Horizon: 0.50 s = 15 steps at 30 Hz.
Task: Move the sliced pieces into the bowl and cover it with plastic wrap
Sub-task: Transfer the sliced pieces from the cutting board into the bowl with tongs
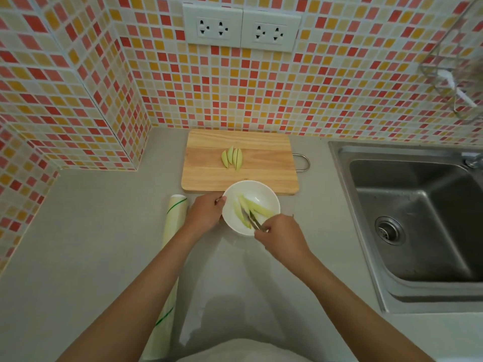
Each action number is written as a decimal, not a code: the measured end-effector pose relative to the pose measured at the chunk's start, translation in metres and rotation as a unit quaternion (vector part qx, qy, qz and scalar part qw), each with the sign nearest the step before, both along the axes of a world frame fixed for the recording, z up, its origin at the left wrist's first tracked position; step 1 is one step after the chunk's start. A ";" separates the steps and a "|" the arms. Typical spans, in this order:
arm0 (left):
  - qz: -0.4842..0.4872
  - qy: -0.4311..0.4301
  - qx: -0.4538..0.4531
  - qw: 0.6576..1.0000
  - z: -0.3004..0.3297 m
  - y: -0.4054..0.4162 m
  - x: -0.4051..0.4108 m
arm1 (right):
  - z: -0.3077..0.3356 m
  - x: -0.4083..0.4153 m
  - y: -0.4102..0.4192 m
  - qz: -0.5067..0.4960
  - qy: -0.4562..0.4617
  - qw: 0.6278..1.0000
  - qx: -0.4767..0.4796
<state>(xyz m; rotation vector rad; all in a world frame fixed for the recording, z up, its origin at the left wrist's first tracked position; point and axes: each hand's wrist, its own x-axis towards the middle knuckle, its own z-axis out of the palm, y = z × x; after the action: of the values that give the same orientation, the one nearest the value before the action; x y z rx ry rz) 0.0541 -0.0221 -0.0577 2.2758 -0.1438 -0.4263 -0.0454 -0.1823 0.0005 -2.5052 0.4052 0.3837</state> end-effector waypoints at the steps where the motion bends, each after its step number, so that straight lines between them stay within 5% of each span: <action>1: 0.000 0.003 -0.002 1.000 0.000 0.000 0.000 | -0.002 0.000 0.001 0.011 0.008 1.000 -0.019; 9: -0.006 -0.002 -0.010 1.000 0.004 0.001 -0.001 | 0.007 0.086 -0.005 -0.055 -0.089 0.995 -0.009; 15: -0.014 -0.005 -0.011 1.000 0.006 0.001 -0.001 | -0.009 0.153 0.013 -0.021 -0.050 0.997 -0.057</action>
<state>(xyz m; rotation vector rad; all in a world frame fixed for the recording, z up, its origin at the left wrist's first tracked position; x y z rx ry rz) 0.0535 -0.0207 -0.0520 2.2579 -0.1841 -0.4255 0.1072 -0.1698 -0.0087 -2.6091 0.4499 0.2223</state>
